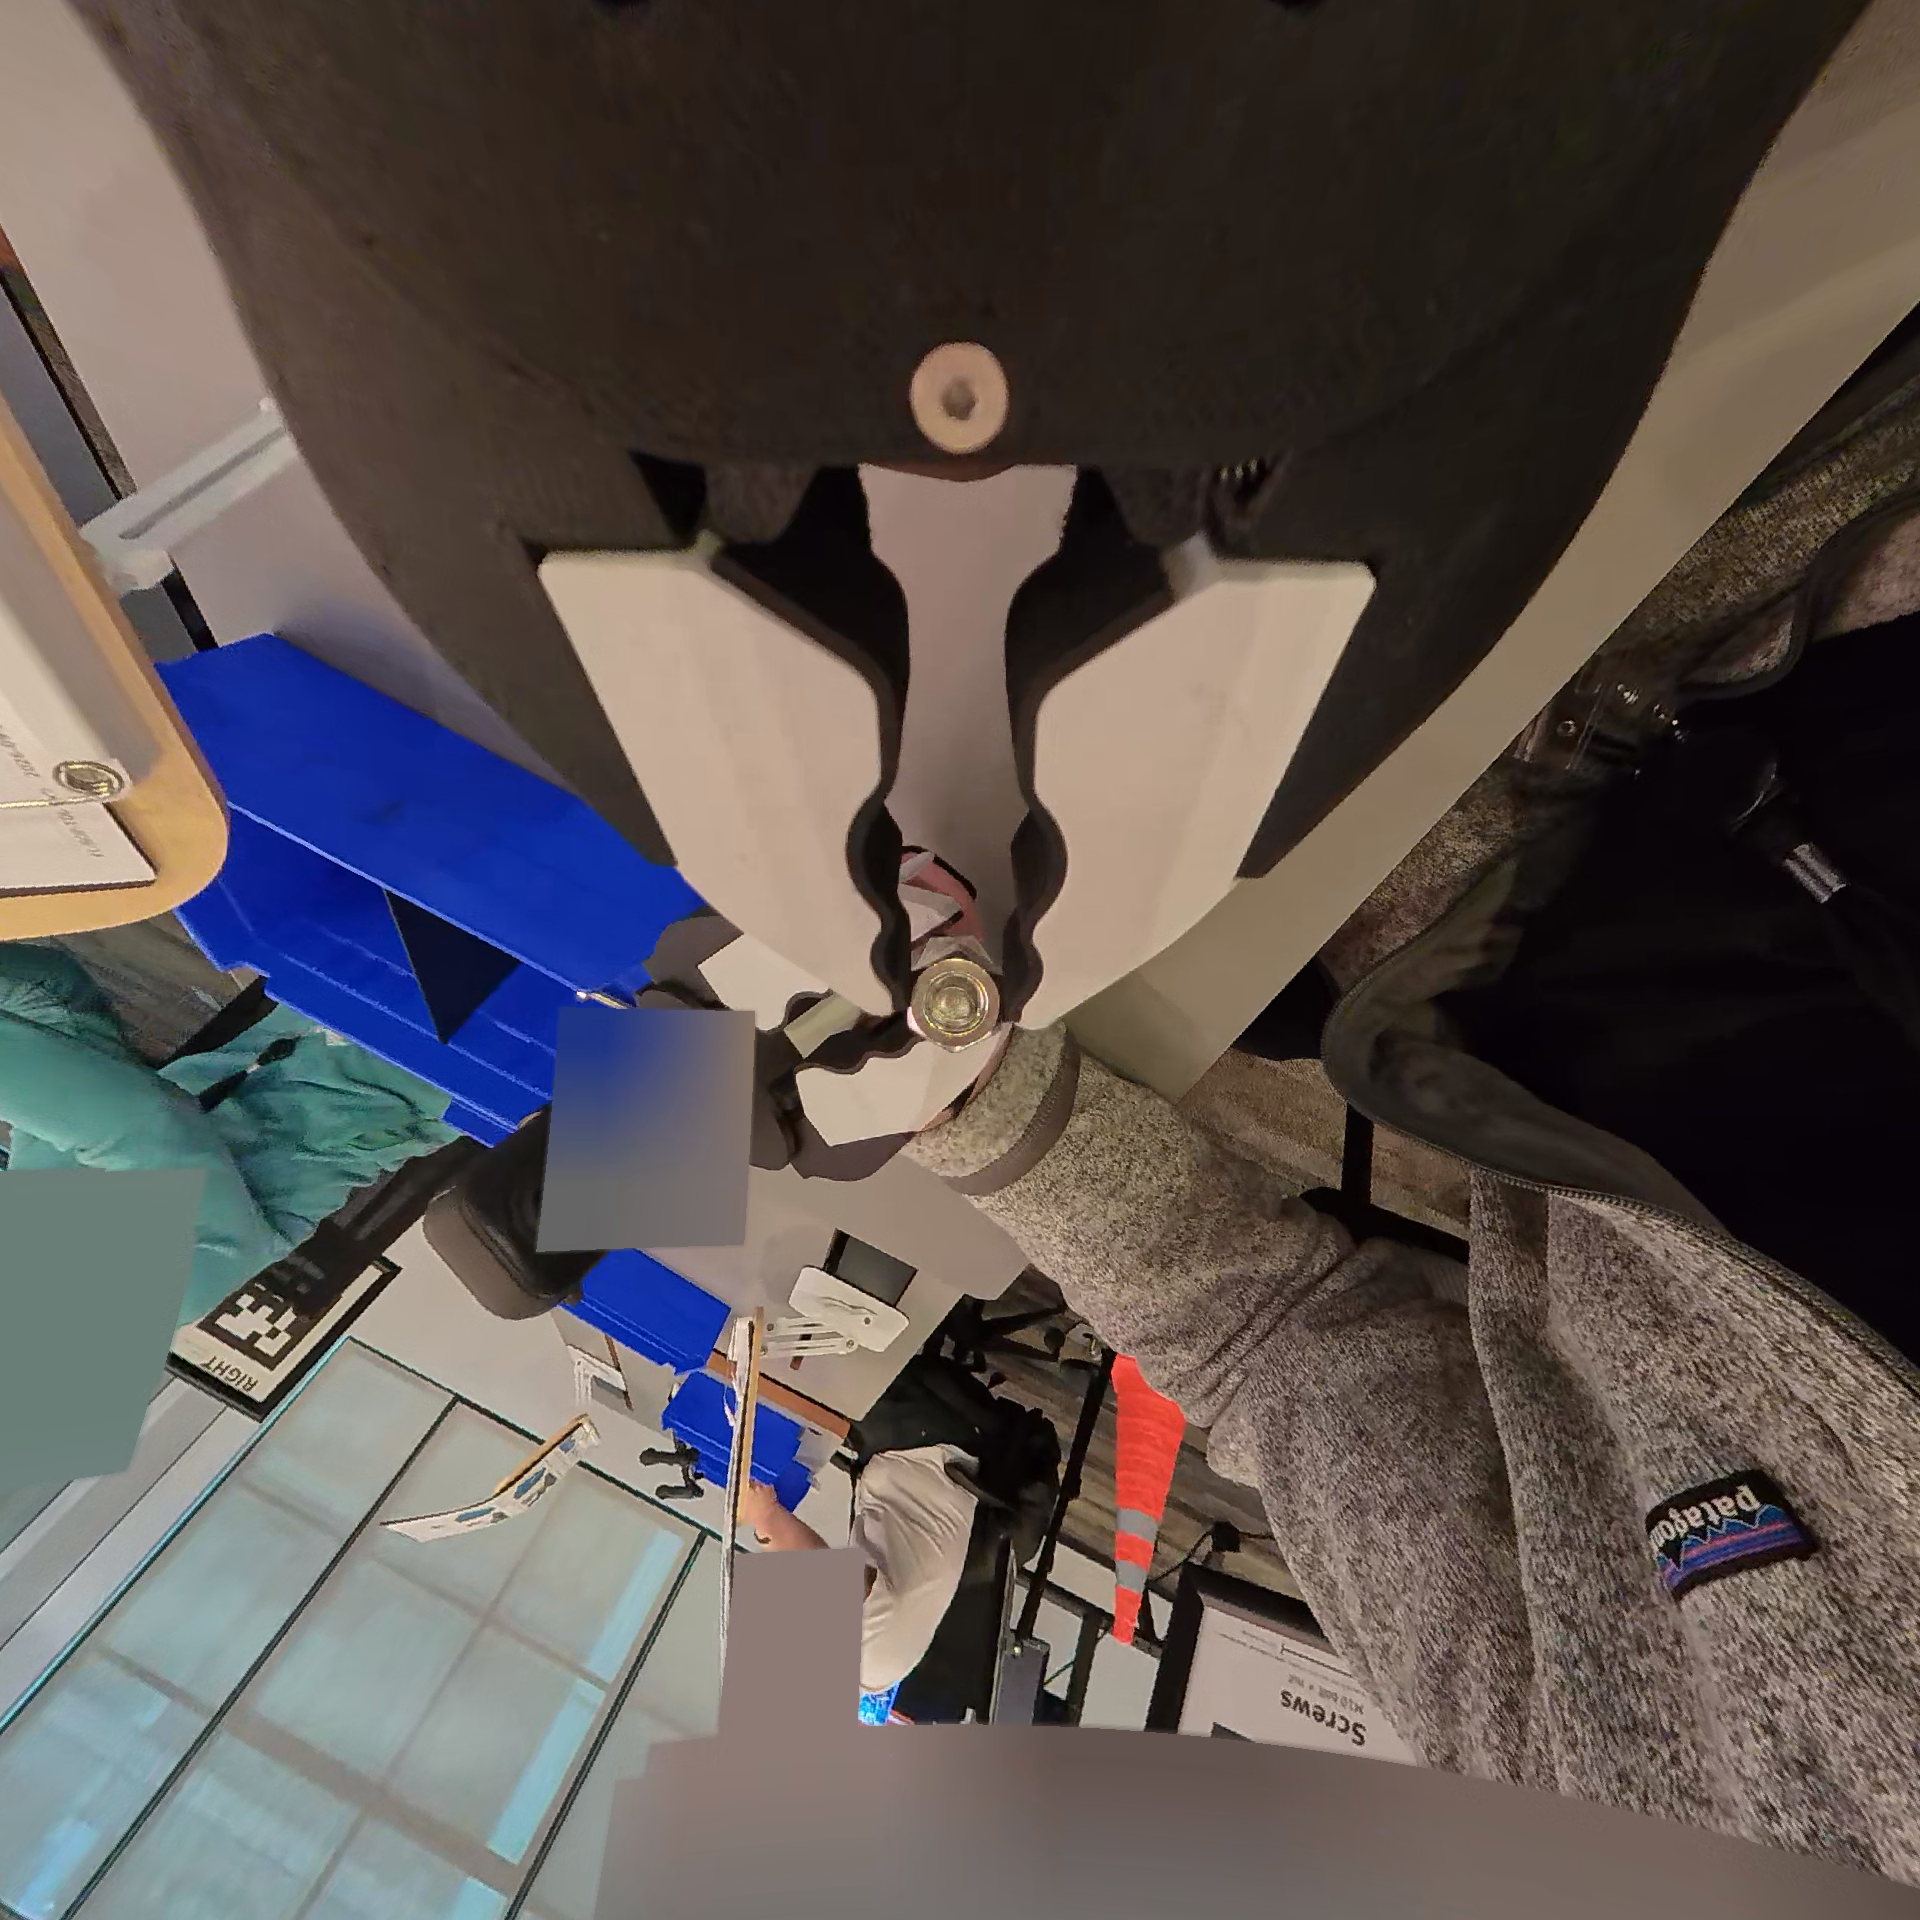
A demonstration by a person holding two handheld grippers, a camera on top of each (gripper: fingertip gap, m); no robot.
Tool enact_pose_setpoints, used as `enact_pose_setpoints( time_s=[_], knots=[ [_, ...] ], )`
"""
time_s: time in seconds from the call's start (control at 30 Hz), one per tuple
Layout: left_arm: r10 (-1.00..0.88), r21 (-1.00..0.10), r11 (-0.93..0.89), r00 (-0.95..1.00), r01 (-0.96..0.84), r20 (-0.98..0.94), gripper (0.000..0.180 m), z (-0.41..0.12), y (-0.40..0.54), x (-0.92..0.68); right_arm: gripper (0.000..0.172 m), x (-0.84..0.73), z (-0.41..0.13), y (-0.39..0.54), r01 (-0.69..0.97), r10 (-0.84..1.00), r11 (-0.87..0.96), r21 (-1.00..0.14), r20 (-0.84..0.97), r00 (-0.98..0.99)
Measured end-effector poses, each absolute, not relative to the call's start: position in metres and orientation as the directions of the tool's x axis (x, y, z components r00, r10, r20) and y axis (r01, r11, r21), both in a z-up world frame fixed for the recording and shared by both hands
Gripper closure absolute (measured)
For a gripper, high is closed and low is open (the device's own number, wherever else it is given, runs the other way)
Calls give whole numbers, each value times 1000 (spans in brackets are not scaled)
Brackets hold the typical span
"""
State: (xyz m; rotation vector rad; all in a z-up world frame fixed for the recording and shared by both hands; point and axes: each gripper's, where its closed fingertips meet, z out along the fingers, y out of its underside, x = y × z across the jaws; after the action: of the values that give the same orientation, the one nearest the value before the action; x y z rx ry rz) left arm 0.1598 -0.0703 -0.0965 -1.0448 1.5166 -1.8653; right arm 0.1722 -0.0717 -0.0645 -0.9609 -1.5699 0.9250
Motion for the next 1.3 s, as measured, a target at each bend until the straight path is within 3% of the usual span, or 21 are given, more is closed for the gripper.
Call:
enact_pose_setpoints(
  time_s=[0.6, 1.3],
  knots=[
    [-853, -979, -188, -480, -82, 204, 163, -100, -60, 166, 154, 174, -68, -61, 154, 933, 358, -921, 347, -95],
    [-981, -990, 98, -177, -103, -79, 162, -87, -36, 171, 154, 182, -57, -41, 70, 966, 252, -965, 255, 46]
  ],
)
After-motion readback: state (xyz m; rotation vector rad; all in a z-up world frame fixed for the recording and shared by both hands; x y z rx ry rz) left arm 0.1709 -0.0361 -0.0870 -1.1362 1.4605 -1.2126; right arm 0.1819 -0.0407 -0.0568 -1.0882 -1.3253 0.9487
